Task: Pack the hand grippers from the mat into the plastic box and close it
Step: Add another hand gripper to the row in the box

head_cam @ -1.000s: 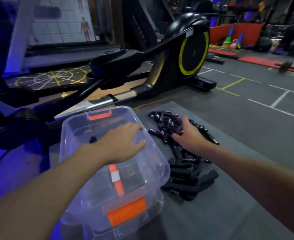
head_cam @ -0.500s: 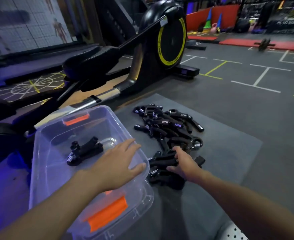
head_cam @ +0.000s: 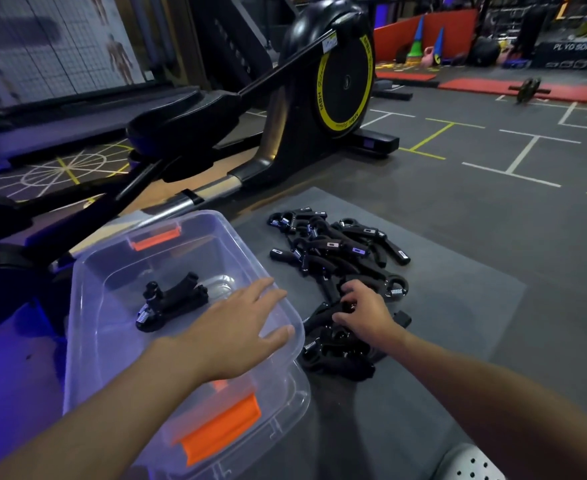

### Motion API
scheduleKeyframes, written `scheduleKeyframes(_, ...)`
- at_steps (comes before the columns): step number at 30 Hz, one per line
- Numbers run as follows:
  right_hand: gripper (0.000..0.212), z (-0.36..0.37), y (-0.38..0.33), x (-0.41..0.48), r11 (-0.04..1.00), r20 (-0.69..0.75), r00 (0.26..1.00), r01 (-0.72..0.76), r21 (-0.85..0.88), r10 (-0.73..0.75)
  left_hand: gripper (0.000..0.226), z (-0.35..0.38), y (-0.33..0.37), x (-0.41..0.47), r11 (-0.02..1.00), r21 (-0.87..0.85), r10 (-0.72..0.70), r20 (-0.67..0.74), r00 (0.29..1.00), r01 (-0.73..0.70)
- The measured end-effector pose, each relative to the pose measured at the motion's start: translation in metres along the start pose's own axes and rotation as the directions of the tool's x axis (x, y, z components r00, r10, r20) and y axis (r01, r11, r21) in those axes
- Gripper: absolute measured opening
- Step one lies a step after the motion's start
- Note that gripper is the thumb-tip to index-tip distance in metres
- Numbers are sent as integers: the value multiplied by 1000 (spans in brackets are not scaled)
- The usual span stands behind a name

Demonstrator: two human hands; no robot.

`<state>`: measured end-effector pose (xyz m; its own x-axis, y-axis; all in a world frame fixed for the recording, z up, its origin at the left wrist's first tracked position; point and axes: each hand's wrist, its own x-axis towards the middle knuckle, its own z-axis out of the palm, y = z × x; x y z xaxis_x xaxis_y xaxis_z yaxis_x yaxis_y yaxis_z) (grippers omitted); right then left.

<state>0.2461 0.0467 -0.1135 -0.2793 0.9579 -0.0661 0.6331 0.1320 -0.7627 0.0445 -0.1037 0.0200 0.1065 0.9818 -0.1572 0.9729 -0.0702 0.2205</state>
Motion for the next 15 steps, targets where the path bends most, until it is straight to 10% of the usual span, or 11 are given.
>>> scheduleKeyframes(15,68,-75,-126,-20,881,-252,940,313,356,-232,44,-45,-11,-17,989,-145,-32,-299,954,-12)
